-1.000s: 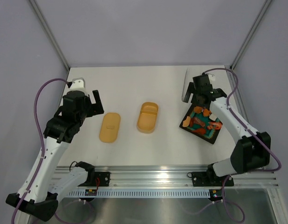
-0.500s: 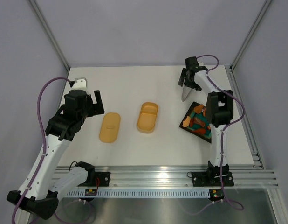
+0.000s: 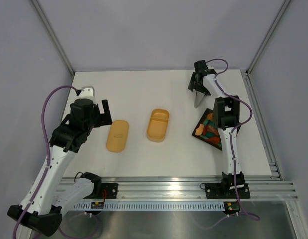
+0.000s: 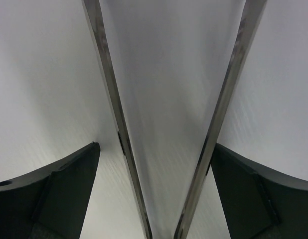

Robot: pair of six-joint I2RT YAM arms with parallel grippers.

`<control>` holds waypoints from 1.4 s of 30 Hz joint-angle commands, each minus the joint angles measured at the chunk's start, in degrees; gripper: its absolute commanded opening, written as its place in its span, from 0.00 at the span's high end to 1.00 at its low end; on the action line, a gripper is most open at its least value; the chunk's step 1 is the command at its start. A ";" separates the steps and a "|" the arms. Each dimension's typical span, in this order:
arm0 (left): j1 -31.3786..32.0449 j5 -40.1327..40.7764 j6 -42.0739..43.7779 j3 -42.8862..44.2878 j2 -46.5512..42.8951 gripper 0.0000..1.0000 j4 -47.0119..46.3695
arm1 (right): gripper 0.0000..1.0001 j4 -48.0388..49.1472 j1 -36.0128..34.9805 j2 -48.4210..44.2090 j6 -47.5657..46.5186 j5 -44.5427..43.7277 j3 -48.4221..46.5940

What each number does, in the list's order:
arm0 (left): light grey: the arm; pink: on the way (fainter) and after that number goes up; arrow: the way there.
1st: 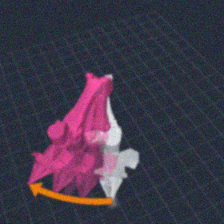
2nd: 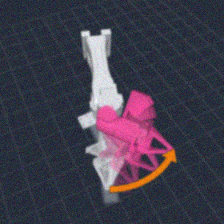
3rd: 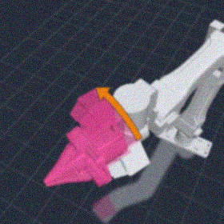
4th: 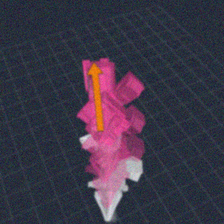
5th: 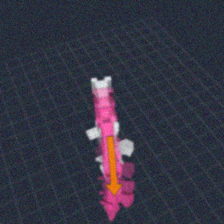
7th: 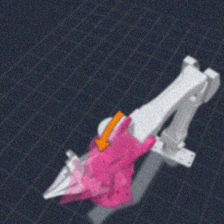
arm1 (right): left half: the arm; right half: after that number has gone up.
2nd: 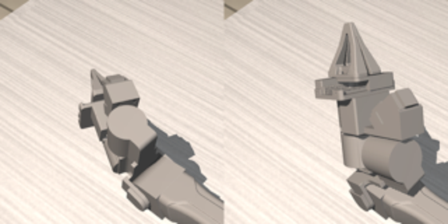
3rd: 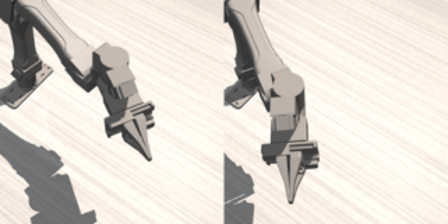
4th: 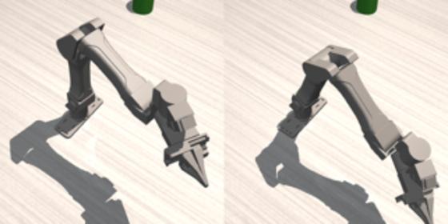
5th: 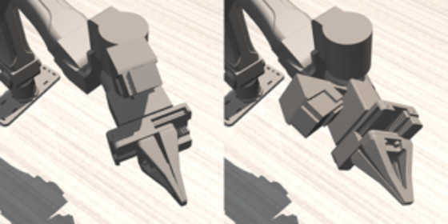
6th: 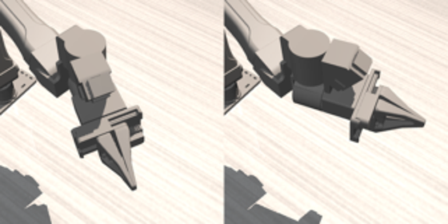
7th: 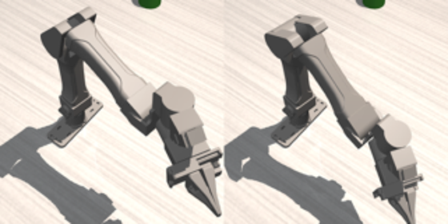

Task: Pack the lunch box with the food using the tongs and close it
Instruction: Pick up the clamp at the center of the board.

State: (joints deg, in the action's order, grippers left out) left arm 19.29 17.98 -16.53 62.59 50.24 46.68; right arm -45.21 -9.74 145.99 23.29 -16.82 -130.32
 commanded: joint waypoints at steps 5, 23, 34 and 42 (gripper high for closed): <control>-0.22 -0.66 0.01 -0.71 -0.32 0.01 -2.64 | 0.03 -2.34 -0.46 4.30 2.90 -3.48 -6.09; -0.13 0.04 0.27 -0.63 -0.93 0.01 -2.12 | 0.79 -2.68 -1.86 -11.59 -1.05 6.26 2.96; -0.13 -1.01 -1.04 -1.33 -2.43 0.01 -1.76 | 0.78 -7.69 -1.78 -54.35 -4.48 20.51 39.15; -0.13 -2.95 -2.45 -2.12 -1.72 0.01 -2.11 | 0.73 -18.94 -1.86 -75.22 -0.18 22.18 53.76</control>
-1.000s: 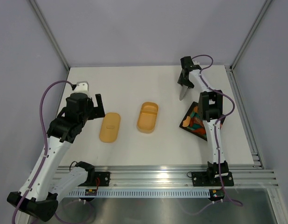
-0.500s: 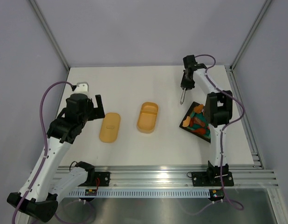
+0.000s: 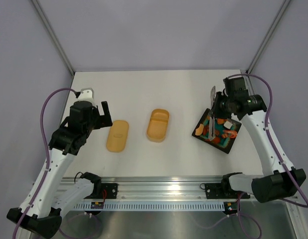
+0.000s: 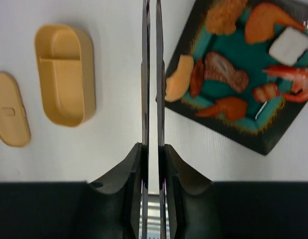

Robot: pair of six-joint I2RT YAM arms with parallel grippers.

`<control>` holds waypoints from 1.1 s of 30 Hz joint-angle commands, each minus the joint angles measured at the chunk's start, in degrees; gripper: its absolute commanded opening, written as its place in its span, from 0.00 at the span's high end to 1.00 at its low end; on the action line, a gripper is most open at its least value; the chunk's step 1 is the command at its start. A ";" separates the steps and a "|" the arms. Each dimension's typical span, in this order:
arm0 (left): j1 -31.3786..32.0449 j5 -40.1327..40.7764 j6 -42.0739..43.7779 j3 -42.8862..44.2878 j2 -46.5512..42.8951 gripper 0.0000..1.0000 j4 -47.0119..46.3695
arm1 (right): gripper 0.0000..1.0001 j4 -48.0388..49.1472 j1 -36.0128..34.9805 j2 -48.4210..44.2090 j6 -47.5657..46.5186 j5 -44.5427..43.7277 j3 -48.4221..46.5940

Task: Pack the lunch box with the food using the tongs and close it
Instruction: Pick up the clamp at the center of the board, then pick up the fake food from the plate.

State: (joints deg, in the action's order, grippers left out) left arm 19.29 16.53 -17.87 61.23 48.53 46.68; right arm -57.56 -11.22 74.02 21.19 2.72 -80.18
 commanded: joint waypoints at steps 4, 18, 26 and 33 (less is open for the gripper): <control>-0.13 -1.42 -1.91 -1.73 -0.45 0.01 -2.47 | 0.71 -12.21 -0.29 -6.86 2.37 0.72 4.86; -0.13 0.08 -0.50 -1.20 -0.81 0.01 -1.68 | 0.49 -16.27 -0.29 -9.68 2.19 0.36 6.80; -0.22 0.60 -0.68 -1.38 -1.69 0.01 -1.15 | 0.46 -15.92 -0.29 -8.54 2.10 -0.61 6.71; -0.22 -0.45 -1.20 -1.64 -1.69 0.01 -1.41 | 0.47 -13.20 -0.38 -7.58 2.01 -0.26 9.51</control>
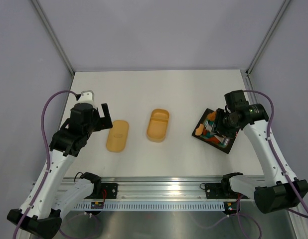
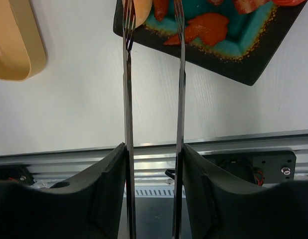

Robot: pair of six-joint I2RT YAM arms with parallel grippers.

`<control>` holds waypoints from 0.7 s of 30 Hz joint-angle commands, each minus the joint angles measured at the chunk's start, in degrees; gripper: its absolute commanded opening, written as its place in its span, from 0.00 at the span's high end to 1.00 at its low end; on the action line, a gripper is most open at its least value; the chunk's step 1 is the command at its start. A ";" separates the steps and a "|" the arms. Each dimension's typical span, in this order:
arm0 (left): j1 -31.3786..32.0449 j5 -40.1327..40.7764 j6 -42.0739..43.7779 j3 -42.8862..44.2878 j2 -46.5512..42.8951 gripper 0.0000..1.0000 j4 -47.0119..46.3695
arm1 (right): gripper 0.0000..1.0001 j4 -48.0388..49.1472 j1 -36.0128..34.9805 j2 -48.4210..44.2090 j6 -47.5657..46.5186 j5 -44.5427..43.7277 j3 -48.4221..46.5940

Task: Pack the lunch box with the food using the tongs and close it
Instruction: Pick up the fake food from the plate.

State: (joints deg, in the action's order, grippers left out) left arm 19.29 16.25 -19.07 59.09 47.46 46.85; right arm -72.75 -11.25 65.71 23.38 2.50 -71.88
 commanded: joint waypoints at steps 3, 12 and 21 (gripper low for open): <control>-0.22 -0.25 0.00 0.50 -0.62 0.01 -1.50 | 0.48 3.67 -0.27 1.52 0.00 0.31 3.14; -0.13 -0.17 -0.35 0.15 -0.79 0.01 -1.50 | 0.49 8.50 -0.27 3.63 -0.17 0.93 6.57; -0.22 0.18 -0.27 -0.38 -1.06 0.01 -1.41 | 0.51 12.11 -0.36 6.97 0.00 1.19 7.54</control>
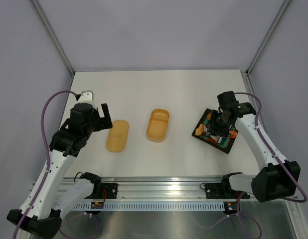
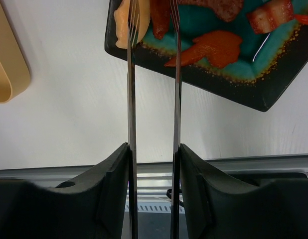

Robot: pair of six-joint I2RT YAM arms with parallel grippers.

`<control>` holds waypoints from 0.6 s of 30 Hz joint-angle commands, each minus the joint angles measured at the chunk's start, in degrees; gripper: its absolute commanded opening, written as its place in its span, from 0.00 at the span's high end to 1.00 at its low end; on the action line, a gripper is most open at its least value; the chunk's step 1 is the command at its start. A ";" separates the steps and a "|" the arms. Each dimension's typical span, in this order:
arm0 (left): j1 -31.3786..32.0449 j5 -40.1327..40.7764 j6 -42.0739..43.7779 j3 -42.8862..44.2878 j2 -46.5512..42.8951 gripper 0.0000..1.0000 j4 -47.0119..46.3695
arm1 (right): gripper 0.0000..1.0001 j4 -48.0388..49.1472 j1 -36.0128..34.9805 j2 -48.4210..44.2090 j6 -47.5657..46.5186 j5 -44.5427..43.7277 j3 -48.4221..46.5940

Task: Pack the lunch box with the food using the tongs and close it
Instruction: Pick up the fake food from the plate.

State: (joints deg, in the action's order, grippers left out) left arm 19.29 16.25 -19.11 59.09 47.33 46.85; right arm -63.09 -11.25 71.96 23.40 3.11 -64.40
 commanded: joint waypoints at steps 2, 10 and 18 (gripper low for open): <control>-0.13 0.18 -0.31 -0.47 -1.01 0.01 -1.32 | 0.54 2.27 -0.36 0.90 -0.02 -0.56 0.33; -0.13 0.36 -0.31 -0.91 -1.10 0.01 -1.32 | 0.59 0.87 -0.36 -0.68 0.16 -2.76 1.56; -0.22 0.10 -0.31 -0.91 -0.84 0.01 -1.50 | 0.56 0.69 -0.27 -0.51 0.51 -5.13 1.65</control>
State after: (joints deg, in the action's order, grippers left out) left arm 19.29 16.25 -19.11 58.48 46.98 47.03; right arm -62.39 -11.25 72.23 23.59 0.45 -62.72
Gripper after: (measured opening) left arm 0.988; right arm 0.434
